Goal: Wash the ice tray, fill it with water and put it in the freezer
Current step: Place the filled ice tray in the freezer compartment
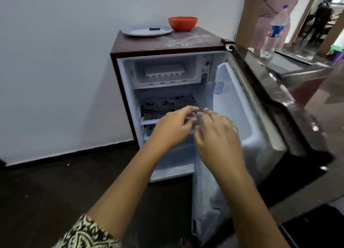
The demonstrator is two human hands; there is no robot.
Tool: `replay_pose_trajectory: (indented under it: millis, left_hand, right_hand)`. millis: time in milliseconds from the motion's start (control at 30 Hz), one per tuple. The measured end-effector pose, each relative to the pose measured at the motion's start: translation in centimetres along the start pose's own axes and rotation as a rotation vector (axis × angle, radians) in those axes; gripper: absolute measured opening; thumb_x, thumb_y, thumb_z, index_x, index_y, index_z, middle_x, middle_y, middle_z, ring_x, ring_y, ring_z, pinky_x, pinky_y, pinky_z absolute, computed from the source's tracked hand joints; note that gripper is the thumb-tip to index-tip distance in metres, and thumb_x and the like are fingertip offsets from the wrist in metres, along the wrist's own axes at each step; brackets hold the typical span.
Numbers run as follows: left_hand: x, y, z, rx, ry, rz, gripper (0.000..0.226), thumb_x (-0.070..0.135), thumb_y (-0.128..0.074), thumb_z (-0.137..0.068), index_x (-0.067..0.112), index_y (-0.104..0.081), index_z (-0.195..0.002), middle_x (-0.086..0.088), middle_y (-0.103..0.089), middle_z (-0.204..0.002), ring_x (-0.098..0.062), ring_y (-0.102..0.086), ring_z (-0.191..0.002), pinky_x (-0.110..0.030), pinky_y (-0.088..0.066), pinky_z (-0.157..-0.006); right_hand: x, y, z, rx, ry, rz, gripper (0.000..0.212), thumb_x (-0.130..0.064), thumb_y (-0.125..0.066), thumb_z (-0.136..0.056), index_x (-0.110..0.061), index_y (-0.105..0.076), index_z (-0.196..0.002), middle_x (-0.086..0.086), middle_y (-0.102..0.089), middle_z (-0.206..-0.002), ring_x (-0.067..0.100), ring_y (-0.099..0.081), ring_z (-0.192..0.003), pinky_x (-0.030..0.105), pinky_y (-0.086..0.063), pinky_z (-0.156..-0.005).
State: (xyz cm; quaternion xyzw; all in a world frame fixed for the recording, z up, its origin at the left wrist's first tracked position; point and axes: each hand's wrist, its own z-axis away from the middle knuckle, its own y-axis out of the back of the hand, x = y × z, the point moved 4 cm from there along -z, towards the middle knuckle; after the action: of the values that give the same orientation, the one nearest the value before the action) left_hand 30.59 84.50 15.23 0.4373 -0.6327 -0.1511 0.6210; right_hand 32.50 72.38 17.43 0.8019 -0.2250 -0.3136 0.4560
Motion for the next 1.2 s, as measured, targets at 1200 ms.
replay_pose_trajectory:
  millis: [1200]
  left_hand:
    - [-17.7,15.7,-13.4,1.105,0.072,-0.416,0.047,0.023,-0.029,-0.098,0.006,-0.058,-0.131,-0.007,-0.055,-0.138,-0.026,-0.041,-0.137,-0.045,-0.026,-0.114]
  right_hand:
    - [-12.6,-14.5,-26.2,0.337,0.411,-0.115,0.063,-0.047,-0.03,-0.097,0.002,-0.053,-0.128,0.02,-0.055,-0.131,0.033,-0.048,-0.126,0.042,-0.028,-0.107]
